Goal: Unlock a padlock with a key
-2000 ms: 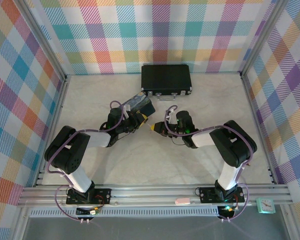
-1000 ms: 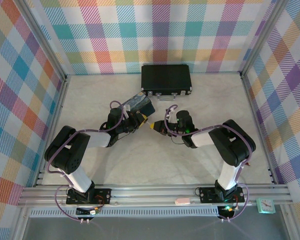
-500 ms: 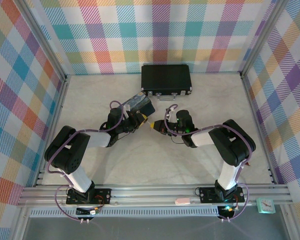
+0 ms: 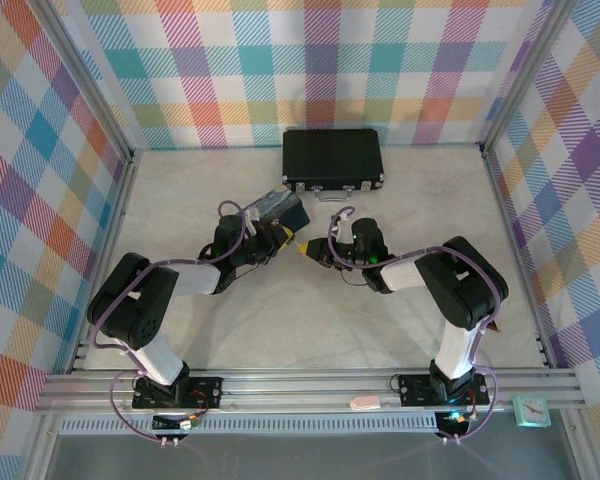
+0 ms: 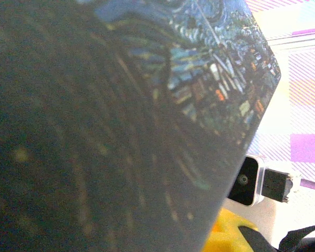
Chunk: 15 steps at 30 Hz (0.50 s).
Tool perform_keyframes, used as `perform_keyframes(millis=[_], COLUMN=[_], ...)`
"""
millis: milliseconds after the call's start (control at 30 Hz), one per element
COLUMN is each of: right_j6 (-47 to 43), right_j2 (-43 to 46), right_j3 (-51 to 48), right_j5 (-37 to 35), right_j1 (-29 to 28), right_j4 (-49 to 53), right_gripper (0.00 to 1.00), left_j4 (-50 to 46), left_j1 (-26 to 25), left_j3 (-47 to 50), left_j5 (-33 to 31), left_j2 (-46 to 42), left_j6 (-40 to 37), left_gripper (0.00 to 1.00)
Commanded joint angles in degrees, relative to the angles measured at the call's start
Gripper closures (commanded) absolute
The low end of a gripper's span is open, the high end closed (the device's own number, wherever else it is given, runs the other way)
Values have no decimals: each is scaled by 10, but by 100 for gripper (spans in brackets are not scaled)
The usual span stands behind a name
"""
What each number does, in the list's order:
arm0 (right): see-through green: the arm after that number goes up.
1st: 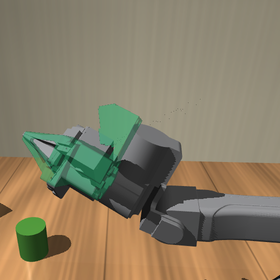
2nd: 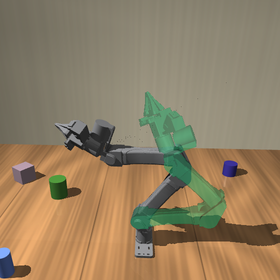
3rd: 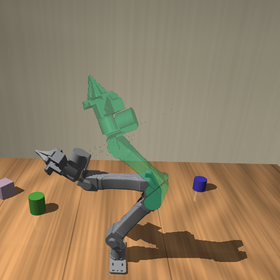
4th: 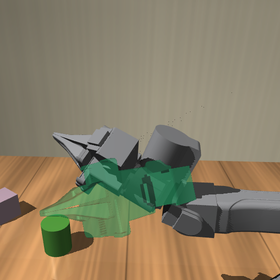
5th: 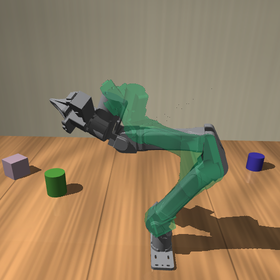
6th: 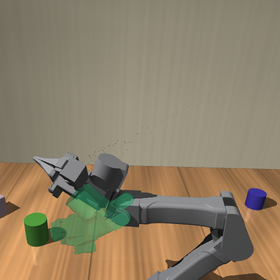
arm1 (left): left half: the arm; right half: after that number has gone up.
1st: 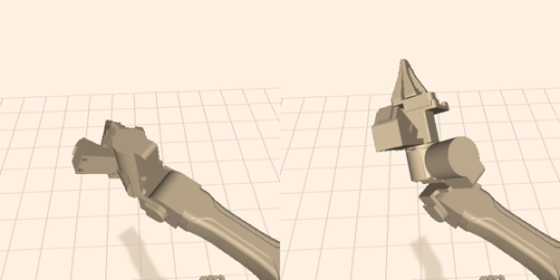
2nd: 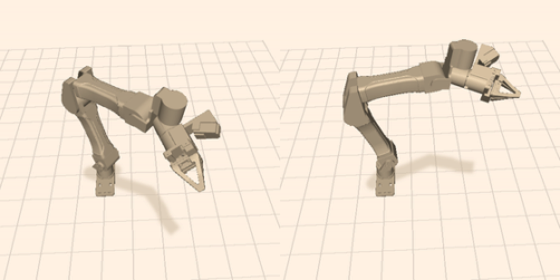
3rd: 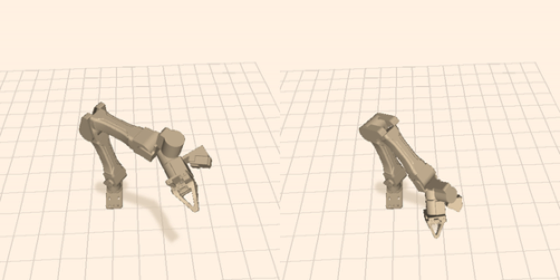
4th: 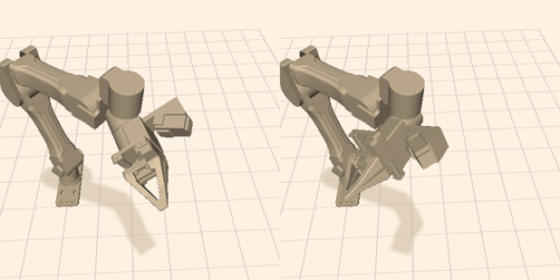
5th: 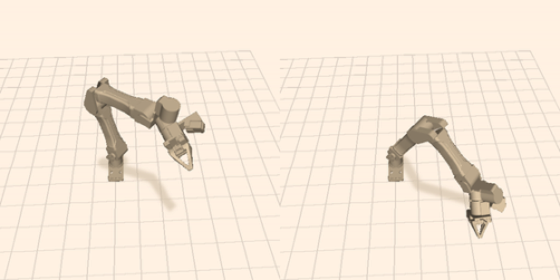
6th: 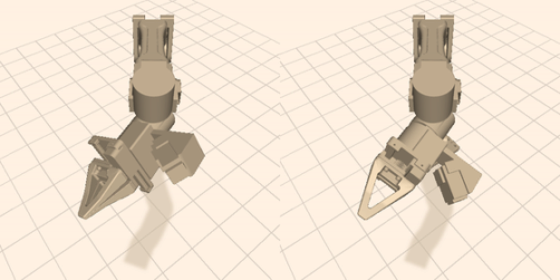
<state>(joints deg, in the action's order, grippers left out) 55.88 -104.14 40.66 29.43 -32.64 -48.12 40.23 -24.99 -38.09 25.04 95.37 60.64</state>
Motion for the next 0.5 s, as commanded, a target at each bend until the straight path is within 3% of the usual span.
perform_keyframes(millis=[0,267,467], right_j6=[15,51,67], right_j2=[-9,-28,-27], right_j3=[22,45,61], right_j5=[19,50,72], right_j1=[1,-1,13], right_j4=[-44,-72,-21], right_gripper=[100,100,100], left_j4=[17,27,39], left_j1=[-2,-6,-6], left_j3=[-4,-13,-9], left_j5=[13,23,53], left_j2=[-12,-2,-1], left_j6=[0,0,-10], left_gripper=[100,100,100])
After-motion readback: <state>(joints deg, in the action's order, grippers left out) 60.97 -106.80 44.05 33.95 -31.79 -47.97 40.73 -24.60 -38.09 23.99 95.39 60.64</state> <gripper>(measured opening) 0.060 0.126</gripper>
